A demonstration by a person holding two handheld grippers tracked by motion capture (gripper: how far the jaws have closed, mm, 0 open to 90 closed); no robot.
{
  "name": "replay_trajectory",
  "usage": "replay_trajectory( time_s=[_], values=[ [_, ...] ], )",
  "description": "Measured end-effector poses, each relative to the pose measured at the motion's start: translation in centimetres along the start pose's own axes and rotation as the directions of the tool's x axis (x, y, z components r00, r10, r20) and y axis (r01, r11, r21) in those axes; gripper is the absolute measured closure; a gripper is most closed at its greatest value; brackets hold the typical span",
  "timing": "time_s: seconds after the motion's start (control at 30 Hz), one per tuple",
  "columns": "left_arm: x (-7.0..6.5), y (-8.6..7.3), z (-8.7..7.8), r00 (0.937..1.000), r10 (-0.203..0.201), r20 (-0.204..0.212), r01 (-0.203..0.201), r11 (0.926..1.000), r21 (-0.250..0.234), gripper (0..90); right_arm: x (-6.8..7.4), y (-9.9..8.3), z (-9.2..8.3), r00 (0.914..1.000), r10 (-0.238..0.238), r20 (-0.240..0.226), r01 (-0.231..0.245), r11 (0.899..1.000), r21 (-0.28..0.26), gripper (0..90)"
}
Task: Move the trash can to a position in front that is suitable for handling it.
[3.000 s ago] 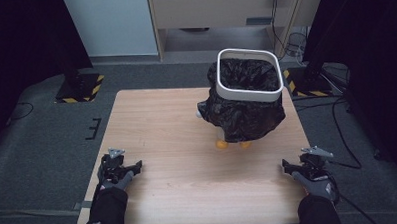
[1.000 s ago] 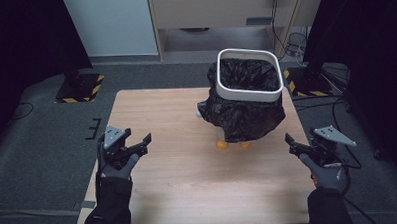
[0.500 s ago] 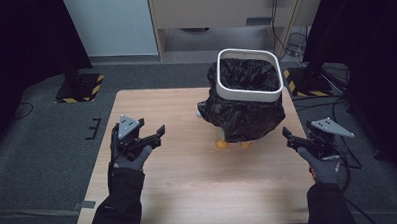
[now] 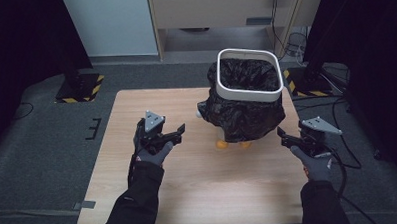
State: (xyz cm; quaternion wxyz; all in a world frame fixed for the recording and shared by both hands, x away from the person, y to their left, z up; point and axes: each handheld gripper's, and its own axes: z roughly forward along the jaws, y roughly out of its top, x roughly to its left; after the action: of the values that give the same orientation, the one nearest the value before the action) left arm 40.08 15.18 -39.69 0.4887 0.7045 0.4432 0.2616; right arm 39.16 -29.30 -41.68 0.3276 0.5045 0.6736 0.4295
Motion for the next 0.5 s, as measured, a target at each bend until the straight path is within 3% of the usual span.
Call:
replay_trajectory(
  time_s=[0.23,0.5],
  values=[
    [-1.0,0.3,2.0,0.9993,0.029,0.025,-0.029,0.9993,0.025,25.3,0.2,-0.1,0.6,0.9999,-0.003,-0.016,0.003,1.000,0.006,27.4],
    [-2.0,0.4,4.2,0.9990,0.027,0.037,-0.029,0.9985,0.047,31.5,0.2,-0.1,1.6,0.9998,0.016,-0.009,-0.016,1.000,0.005,36.9]
  ],
)
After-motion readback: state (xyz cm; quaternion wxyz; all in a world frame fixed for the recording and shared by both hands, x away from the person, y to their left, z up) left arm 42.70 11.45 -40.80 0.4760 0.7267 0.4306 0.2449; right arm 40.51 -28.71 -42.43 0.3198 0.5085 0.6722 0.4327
